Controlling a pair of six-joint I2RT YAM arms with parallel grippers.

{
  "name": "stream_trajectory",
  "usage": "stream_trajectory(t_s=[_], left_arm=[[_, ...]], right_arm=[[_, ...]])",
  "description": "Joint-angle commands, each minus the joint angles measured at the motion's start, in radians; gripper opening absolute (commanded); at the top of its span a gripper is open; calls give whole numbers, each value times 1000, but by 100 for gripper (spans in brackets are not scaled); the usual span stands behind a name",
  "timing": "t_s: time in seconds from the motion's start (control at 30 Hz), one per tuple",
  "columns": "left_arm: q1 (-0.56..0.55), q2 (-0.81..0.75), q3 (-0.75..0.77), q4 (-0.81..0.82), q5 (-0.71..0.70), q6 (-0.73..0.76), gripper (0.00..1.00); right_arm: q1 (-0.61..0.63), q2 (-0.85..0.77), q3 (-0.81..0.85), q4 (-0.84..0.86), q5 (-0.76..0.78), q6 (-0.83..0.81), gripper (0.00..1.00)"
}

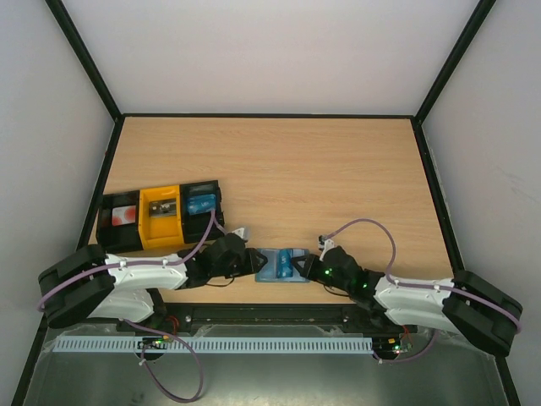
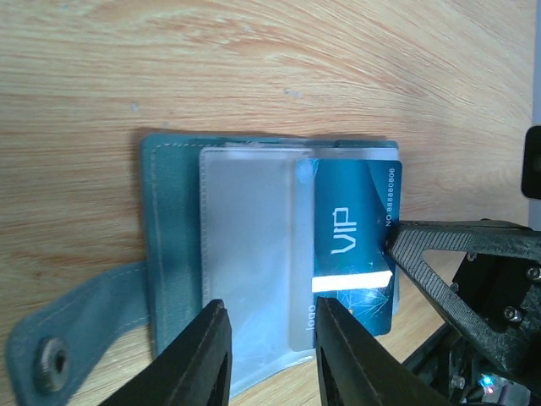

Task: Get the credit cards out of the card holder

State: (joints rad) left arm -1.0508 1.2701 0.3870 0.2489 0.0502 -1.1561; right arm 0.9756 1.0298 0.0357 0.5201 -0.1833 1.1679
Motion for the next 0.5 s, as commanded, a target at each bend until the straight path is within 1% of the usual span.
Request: stream_trajectory(t_s=[0.0, 0.1, 0.17, 0.23, 0.4, 0.47], left_arm=[[-6, -4, 12, 50, 26, 16, 36], [-5, -5, -3, 125, 63, -4, 46], [-5, -4, -10, 179, 98, -18, 58], [-5, 3, -8, 225, 137, -28, 65], [-5, 2, -12, 296, 172, -51, 77], [-5, -1, -22, 332, 173, -61, 80]], right_arm=[[6, -77, -25, -53, 48, -1, 2], [5, -147, -46, -62, 58, -8, 2], [6, -195, -56, -85, 70, -9, 2], [5, -247, -65, -115, 77, -7, 2], [5, -374, -79, -164, 78, 3, 2], [5, -418, -83, -177, 69, 16, 2]])
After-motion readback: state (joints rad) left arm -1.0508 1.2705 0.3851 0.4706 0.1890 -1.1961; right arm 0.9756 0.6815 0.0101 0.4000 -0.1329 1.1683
